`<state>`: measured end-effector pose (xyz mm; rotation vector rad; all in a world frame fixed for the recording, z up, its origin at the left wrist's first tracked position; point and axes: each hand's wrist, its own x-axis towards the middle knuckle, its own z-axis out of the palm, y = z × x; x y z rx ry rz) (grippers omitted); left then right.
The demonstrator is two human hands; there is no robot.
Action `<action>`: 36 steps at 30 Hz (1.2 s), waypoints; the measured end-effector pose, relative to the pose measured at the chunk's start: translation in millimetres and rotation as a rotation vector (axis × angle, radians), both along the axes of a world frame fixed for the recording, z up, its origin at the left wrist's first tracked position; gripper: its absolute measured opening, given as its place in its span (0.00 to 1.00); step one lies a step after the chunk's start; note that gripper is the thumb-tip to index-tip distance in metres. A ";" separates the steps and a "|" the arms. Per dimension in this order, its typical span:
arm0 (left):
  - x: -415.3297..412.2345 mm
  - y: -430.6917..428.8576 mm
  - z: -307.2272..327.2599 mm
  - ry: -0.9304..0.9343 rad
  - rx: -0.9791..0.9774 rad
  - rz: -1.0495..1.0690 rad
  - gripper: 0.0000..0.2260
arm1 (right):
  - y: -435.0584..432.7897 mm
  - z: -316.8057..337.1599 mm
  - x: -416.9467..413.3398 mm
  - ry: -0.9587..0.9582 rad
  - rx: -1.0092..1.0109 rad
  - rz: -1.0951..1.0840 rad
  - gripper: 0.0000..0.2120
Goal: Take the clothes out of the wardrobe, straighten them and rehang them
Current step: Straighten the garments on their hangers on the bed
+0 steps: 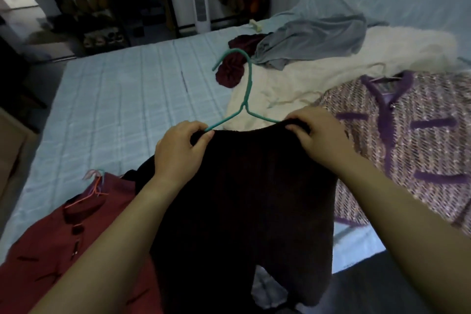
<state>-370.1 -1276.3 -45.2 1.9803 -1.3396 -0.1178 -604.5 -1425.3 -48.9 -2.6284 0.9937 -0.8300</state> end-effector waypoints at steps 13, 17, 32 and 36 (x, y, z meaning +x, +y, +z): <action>59.1 -112.2 -148.0 -0.106 0.491 0.194 0.15 | -141.3 -162.8 95.2 0.266 0.348 0.175 0.06; 57.4 -100.4 -201.6 -0.040 0.680 0.218 0.20 | -143.3 -204.4 121.7 0.417 0.379 0.294 0.18; 125.7 110.6 -225.6 0.121 0.805 0.484 0.25 | 69.8 -228.2 260.3 0.560 0.501 0.643 0.26; 211.5 187.9 -239.9 0.051 0.818 0.424 0.32 | 138.5 -251.1 324.8 0.576 0.527 0.643 0.27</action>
